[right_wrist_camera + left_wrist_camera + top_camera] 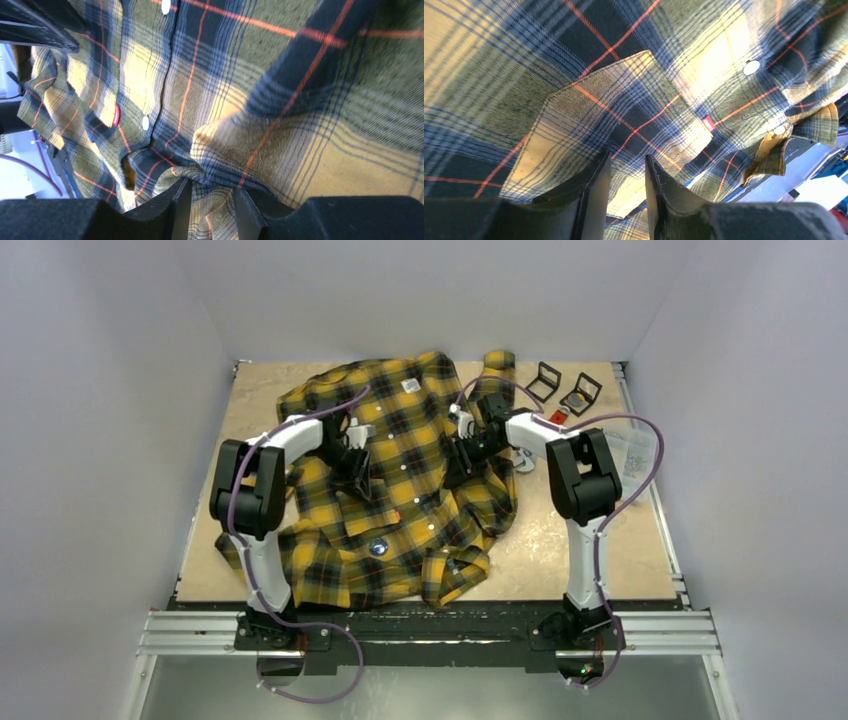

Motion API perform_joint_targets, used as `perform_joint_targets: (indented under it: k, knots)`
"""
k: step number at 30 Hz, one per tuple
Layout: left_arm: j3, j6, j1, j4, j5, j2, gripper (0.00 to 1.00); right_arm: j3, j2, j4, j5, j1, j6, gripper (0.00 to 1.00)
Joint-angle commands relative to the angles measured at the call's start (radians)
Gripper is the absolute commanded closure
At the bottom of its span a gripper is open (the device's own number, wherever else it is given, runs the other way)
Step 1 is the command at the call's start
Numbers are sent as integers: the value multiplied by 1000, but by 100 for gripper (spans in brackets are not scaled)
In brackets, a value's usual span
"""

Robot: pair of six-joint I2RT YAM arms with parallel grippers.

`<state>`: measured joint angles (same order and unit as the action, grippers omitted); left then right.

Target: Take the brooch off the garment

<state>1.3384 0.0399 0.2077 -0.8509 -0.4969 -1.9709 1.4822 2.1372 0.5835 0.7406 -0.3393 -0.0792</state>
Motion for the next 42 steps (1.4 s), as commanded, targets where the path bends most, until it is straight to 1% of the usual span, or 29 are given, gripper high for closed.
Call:
perform_joint_targets:
  k: [1, 3, 4, 5, 6, 8, 10, 12, 15, 19, 21, 24, 28, 34, 39, 42]
  knots:
    - [41, -148, -19, 33, -120, 74, 67, 97, 24, 1, -85, 9, -64, 60]
    - [-10, -343, -16, 41, -271, 166, 62, 107, 0, 27, -76, 8, -100, 60]
    - [-30, -453, -9, 16, -320, 213, 60, 99, -22, 36, -68, 8, -118, 59]
    - [-40, -592, 4, -60, -354, 247, 58, 91, -47, 49, -62, 7, -131, 60]
    - [-43, -725, 21, -128, -359, 272, 57, 75, -74, 56, -47, 6, -138, 59]
    - [-46, -931, 63, -265, -354, 298, 53, 44, -130, 63, -5, 6, -141, 59]
    - [-55, -1083, 118, -357, -322, 308, 51, 5, -186, 61, 42, 3, -124, 60]
    - [-70, -1182, 180, -390, -259, 311, 50, -44, -219, 48, 89, -5, -88, 60]
    - [-100, -1283, 243, -385, -191, 318, 49, -101, -234, 34, 134, -34, -47, 60]
    - [-136, -1378, 308, -347, -105, 332, 49, -158, -213, 21, 126, -63, -35, 61]
    - [-149, -1447, 335, -329, -70, 339, 46, -175, -194, 3, 115, -63, -25, 62]
    - [-169, -1575, 366, -305, -27, 342, 40, -179, -152, -11, 99, -61, -8, 63]
    - [-215, -1683, 410, -214, 31, 340, 39, -178, -111, -18, 108, -61, 6, 63]
    - [-269, -1743, 463, -140, 93, 321, 42, -177, -104, -27, 101, -60, 4, 63]
    - [-348, -1750, 486, -46, 133, 329, 43, -177, -100, -28, 92, -60, -5, 63]
    - [-385, -1752, 494, -18, 154, 331, 43, -176, -95, -24, 92, -59, -6, 63]
